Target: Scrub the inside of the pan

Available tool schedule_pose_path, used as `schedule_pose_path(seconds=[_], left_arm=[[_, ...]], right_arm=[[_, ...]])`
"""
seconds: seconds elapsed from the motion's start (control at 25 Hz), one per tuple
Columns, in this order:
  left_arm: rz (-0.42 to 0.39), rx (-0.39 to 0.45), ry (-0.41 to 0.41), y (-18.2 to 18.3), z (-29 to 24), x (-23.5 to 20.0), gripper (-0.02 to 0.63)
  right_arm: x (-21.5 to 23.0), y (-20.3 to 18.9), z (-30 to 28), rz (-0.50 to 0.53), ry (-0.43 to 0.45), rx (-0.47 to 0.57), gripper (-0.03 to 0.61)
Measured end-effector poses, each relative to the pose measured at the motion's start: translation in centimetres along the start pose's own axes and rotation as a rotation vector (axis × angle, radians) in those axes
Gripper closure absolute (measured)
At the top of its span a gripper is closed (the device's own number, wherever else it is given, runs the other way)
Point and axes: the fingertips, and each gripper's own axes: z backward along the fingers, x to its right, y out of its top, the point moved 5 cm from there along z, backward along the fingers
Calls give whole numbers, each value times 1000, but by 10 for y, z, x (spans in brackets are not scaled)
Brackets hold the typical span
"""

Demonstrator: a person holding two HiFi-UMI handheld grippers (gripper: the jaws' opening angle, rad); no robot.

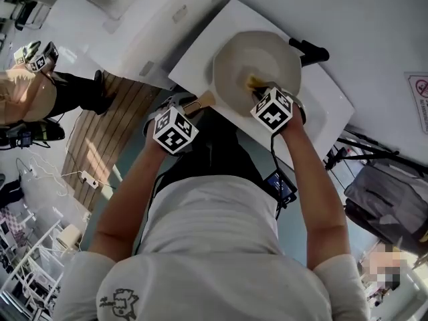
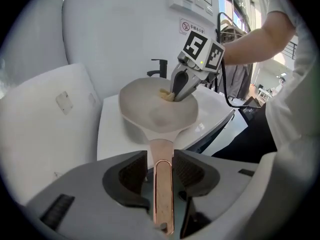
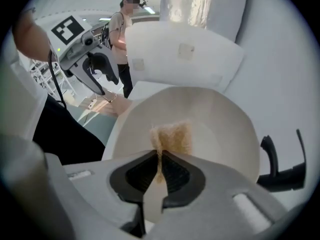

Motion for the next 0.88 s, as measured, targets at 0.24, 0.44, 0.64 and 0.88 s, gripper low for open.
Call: schedule_pose_path(seconds=[0.24, 0.44, 0.64, 0.88], left_arm=[[-23, 53, 25, 16, 31, 2, 448], [34, 182, 20, 38, 71, 6, 449], [39, 318, 24, 58, 118, 17, 466], [48, 481, 33, 69, 184, 38, 551]], right_arm=[[-19, 18, 38, -61, -63, 78, 552], [-38, 31, 84, -115, -140, 198, 552], [-65, 41, 143, -194, -222, 352, 553], [-109, 45, 205, -207, -298, 460, 554]])
